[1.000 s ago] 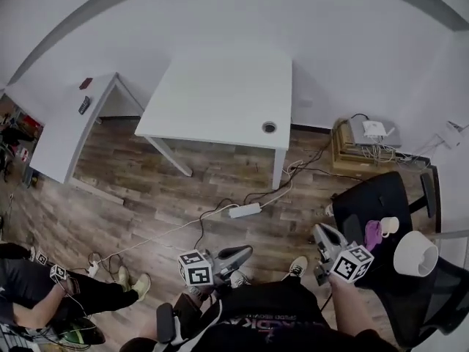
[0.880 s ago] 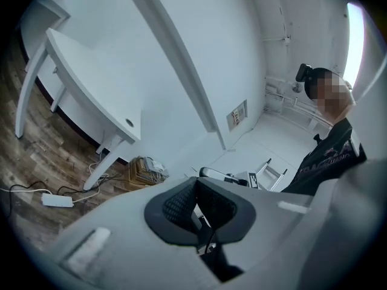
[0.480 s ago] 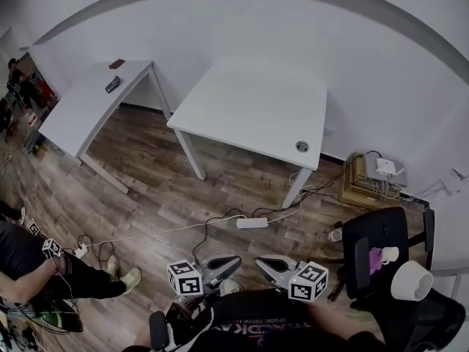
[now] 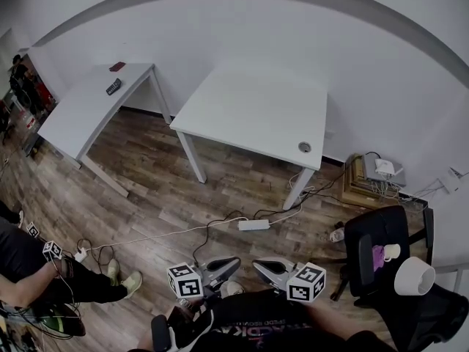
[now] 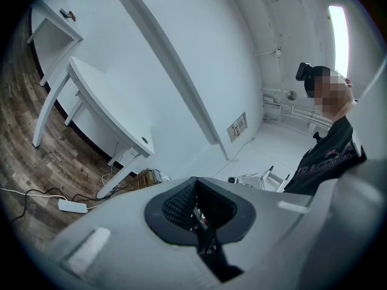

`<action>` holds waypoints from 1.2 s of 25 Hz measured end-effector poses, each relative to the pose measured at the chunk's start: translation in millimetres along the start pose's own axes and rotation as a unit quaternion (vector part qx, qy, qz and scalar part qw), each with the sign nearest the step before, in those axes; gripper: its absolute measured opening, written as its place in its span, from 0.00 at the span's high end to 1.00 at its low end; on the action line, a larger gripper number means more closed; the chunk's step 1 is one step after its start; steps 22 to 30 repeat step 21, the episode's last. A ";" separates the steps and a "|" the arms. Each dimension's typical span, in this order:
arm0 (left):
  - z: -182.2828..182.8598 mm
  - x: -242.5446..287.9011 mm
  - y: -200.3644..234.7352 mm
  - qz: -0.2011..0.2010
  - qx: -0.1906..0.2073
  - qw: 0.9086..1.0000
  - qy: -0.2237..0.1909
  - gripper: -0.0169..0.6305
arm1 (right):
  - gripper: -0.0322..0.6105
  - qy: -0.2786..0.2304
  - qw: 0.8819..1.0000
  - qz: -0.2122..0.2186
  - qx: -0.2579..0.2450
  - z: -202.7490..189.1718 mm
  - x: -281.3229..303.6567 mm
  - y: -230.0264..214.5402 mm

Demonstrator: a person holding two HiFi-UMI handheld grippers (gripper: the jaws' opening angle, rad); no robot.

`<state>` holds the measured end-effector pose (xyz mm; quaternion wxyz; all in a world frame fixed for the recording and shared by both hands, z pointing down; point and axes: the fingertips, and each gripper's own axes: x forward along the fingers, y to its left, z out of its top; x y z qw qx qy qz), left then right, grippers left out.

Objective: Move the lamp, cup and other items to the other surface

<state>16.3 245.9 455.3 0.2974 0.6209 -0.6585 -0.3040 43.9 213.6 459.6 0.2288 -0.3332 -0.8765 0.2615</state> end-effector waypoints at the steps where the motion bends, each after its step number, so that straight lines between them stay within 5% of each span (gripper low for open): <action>1: -1.0 -0.6 0.0 -0.001 0.000 1.000 0.000 0.97 | 0.95 0.000 1.000 0.000 0.000 -1.7 0.2 0.9; 30: -3.5 3.7 -4.7 -0.003 0.001 1.000 0.009 0.97 | 0.95 -0.006 1.000 -0.001 0.004 -6.6 -2.5 1.5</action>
